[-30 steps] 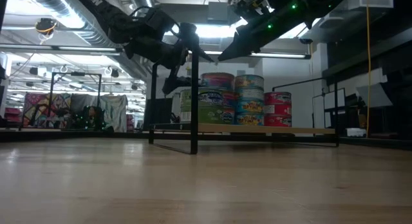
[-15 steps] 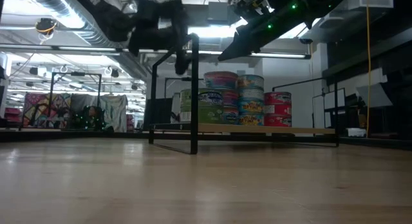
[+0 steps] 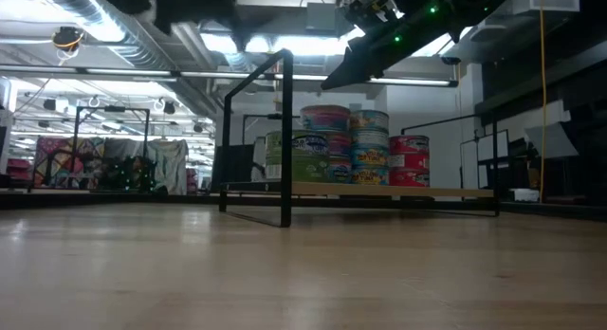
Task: Stack canned seafood by type on shelf
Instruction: Return to Home Position
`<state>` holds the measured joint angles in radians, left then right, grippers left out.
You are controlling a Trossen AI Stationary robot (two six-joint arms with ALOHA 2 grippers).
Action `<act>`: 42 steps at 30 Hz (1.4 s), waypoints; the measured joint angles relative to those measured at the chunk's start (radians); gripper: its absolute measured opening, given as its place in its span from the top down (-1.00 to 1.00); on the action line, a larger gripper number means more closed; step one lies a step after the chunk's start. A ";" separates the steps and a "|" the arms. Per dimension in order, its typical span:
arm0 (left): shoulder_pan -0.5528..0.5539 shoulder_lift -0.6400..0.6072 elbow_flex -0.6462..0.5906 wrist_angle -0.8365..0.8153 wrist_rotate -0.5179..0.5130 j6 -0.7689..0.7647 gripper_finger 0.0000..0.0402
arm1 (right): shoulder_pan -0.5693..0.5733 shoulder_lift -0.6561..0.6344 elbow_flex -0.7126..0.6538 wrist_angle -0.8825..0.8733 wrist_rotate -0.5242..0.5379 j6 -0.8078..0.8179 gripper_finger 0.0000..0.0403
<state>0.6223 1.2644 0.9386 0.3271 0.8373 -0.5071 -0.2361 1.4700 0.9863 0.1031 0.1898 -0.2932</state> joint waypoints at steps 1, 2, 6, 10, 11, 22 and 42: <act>0.005 -0.034 0.000 -0.029 0.001 0.027 -0.67 | 0.000 0.000 0.000 0.000 0.000 0.000 0.31; 0.011 -0.070 0.000 -0.063 0.001 0.055 -0.67 | 0.000 0.000 0.000 -0.001 0.000 0.000 0.31; 0.028 -0.211 0.000 -0.221 -0.001 0.172 -0.67 | 0.000 0.000 0.000 0.000 0.000 0.000 0.31; 0.026 -0.348 0.000 -0.399 -0.056 0.282 -0.67 | 0.000 0.000 0.000 0.000 0.000 0.000 0.31; 0.024 -0.377 0.000 -0.444 -0.077 0.304 -0.67 | 0.000 0.000 0.000 0.000 0.000 0.000 0.31; -0.061 -0.590 -0.018 -0.684 -0.221 0.429 -0.67 | 0.000 0.000 0.000 0.004 0.000 -0.001 0.31; -0.099 -1.220 -0.583 -0.498 -0.324 0.304 -0.67 | 0.000 -0.507 -0.025 -0.350 -0.039 0.104 0.31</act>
<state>0.5236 0.0441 0.3560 -0.1713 0.5133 -0.2028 -0.2360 0.9628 0.9614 -0.2465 0.1511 -0.1888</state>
